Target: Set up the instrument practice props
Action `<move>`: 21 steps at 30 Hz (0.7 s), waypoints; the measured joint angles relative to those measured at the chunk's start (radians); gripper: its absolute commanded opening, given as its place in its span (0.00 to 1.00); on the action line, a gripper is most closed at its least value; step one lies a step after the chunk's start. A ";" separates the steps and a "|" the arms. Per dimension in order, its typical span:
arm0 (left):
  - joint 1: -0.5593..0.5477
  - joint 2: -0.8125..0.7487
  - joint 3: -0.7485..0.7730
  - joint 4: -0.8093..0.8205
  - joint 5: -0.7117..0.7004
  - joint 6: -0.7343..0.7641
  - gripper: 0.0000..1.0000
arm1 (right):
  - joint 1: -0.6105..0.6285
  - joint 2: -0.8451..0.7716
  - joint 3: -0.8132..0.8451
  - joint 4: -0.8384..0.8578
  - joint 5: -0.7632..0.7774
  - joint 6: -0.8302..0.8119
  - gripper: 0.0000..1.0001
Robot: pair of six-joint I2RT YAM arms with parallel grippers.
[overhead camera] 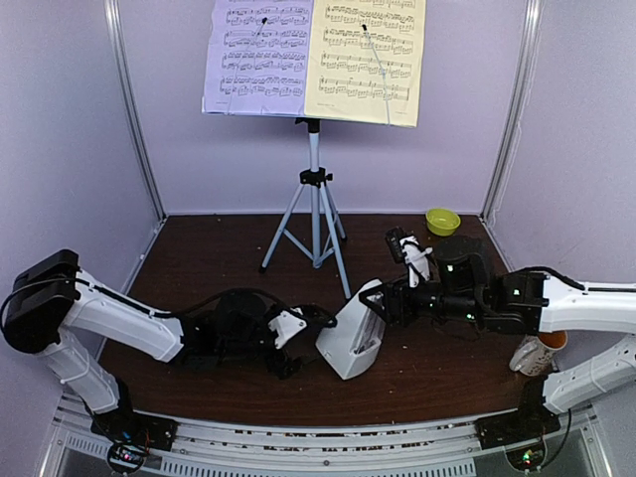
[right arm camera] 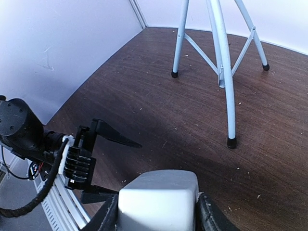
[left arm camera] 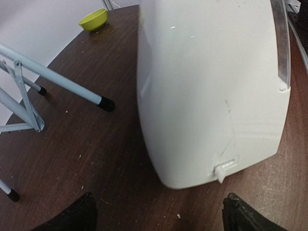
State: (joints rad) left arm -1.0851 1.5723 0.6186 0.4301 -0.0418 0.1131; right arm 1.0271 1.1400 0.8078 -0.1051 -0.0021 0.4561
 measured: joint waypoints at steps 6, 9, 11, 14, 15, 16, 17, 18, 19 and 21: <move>0.013 -0.091 -0.054 0.006 -0.153 -0.106 0.98 | 0.050 0.084 0.059 -0.053 0.164 0.100 0.04; 0.013 -0.152 -0.084 0.023 -0.245 -0.170 0.98 | 0.087 0.150 0.119 -0.098 0.265 0.160 0.08; 0.013 -0.193 -0.100 0.024 -0.303 -0.205 0.98 | 0.111 0.195 0.171 -0.143 0.328 0.208 0.10; 0.013 -0.236 -0.101 0.016 -0.390 -0.253 0.98 | 0.142 0.259 0.253 -0.208 0.412 0.268 0.16; 0.013 -0.245 -0.101 0.013 -0.413 -0.264 0.98 | 0.153 0.282 0.287 -0.238 0.442 0.290 0.18; 0.015 -0.255 -0.101 0.010 -0.438 -0.278 0.98 | 0.164 0.309 0.328 -0.274 0.477 0.315 0.19; 0.016 -0.261 -0.101 0.008 -0.456 -0.286 0.98 | 0.173 0.334 0.365 -0.306 0.506 0.336 0.19; 0.018 -0.268 -0.101 0.006 -0.472 -0.295 0.98 | 0.182 0.357 0.400 -0.338 0.533 0.357 0.19; 0.019 -0.274 -0.101 0.005 -0.485 -0.303 0.98 | 0.193 0.384 0.442 -0.378 0.566 0.380 0.19; 0.023 -0.285 -0.104 0.005 -0.504 -0.315 0.98 | 0.215 0.433 0.512 -0.442 0.618 0.420 0.18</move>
State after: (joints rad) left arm -1.0618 1.2877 0.5148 0.4351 -0.5457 -0.2016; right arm 1.2423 1.5734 1.3193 -0.5468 0.6159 0.8761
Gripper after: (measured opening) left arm 0.978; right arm 0.480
